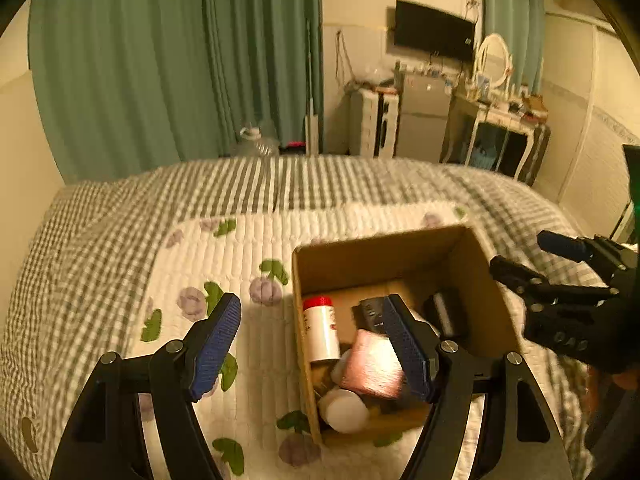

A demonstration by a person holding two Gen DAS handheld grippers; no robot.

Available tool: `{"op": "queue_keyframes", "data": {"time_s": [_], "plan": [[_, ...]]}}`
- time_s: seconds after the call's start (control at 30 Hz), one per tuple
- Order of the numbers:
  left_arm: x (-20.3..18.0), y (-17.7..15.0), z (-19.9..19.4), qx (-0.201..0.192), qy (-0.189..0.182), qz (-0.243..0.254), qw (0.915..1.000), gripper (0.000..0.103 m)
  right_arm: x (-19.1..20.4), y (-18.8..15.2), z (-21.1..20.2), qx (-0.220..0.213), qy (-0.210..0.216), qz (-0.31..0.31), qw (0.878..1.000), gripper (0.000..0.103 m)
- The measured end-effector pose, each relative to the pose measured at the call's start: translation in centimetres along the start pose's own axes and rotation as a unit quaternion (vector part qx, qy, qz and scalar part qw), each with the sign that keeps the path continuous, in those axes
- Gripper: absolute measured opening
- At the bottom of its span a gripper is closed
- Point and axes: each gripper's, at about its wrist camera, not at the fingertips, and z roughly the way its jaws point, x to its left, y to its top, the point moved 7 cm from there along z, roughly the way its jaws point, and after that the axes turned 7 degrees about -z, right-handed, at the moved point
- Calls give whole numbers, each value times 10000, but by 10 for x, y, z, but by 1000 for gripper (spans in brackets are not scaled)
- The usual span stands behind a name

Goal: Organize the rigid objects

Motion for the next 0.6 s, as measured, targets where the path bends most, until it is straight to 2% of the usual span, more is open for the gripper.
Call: {"op": "queue_keyframes", "data": {"time_s": [0.1, 0.2, 0.27, 0.37, 0.4, 0.6], "plan": [[-5, 8, -41, -348, -66, 6, 9994, 80, -10, 6, -52, -232, -167, -38, 9996, 76], [-11, 15, -82, -716, -140, 35, 9973, 86, -16, 6, -107, -516, -361, -24, 9980, 85], [-14, 17, -104, -871, -134, 62, 9961, 103, -18, 4, -140, -731, -516, -66, 9960, 91], [-15, 15, -131, -1176, -130, 18, 9930, 103, -17, -2, -184, -1050, -747, -101, 9916, 97], [-16, 13, -136, -1217, -151, 50, 9924, 103, -15, -3, -196, -1145, -760, -93, 9905, 102], [-12, -12, -136, -1282, -54, 268, 9914, 103, -3, -13, -229, -1556, -733, 123, 9850, 103]]}}
